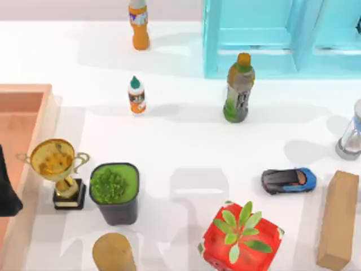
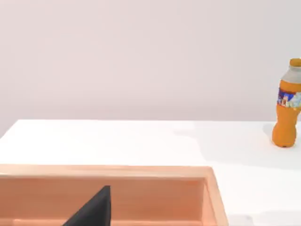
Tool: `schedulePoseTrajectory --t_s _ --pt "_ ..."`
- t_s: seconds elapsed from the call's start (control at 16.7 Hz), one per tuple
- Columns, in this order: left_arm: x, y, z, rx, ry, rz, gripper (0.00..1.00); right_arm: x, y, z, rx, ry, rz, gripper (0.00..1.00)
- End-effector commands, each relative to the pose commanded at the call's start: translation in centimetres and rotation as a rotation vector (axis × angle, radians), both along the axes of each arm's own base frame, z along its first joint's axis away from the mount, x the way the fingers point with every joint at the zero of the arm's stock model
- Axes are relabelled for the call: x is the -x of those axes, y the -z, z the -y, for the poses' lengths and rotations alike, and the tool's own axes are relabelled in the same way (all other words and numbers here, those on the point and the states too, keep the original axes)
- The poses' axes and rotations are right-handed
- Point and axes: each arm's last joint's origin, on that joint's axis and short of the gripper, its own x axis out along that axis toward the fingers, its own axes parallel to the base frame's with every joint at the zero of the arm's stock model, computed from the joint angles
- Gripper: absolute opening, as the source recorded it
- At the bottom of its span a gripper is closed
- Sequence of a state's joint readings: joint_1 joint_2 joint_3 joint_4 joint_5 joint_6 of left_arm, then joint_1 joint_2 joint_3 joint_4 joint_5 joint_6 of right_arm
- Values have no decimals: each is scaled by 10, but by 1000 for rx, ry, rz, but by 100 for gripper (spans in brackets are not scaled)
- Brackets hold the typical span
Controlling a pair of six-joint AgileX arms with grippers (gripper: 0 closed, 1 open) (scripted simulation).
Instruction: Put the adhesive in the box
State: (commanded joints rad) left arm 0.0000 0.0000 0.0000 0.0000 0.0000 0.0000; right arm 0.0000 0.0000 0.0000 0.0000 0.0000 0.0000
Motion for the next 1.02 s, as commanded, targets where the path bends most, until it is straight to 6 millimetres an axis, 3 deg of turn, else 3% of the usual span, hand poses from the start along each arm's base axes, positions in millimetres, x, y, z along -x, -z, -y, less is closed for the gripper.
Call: schedulePoseTrajectory --t_s 0.24,0.54,0.84,1.02 --pt "-1 -5 1 8 3 -5 100 0 0 0 0 0 0 100" --pt "-16 -34 11 60 24 -81 100 0 0 0 0 0 0 100" --pt "-69 -60 40 104 44 -243 100 0 0 0 0 0 0 100" --pt "-113 -57 72 105 48 -352 100 0 0 0 0 0 0 100"
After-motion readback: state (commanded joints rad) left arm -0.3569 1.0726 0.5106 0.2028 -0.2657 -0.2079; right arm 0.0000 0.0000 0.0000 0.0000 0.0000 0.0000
